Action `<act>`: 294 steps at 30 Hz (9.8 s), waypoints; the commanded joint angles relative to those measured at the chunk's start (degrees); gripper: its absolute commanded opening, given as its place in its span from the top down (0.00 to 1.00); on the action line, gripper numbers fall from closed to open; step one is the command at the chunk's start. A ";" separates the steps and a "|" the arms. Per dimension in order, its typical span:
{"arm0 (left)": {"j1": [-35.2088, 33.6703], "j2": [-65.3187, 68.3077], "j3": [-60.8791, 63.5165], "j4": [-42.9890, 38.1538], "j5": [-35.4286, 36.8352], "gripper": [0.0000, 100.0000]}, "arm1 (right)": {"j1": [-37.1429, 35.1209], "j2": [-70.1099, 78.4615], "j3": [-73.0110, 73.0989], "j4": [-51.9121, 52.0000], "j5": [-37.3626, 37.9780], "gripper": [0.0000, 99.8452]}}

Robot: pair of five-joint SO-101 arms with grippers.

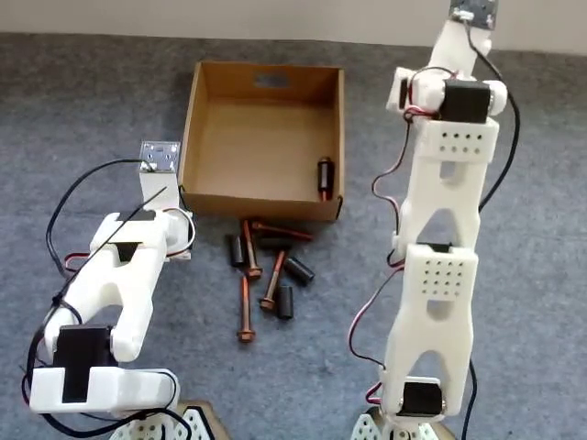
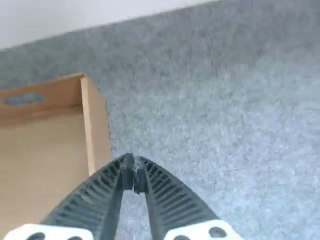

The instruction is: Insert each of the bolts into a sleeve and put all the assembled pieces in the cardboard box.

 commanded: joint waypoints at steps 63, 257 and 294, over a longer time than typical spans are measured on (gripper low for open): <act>-0.31 0.13 -2.33 0.09 0.26 0.99 | -30.11 -76.62 160.31 -73.80 11.08 0.85; 27.03 -17.80 2.15 22.68 13.71 0.86 | -13.41 -78.20 155.82 -59.91 18.29 0.99; 29.76 -20.18 12.97 17.76 7.38 0.79 | -13.41 -78.20 156.09 -59.91 18.29 0.99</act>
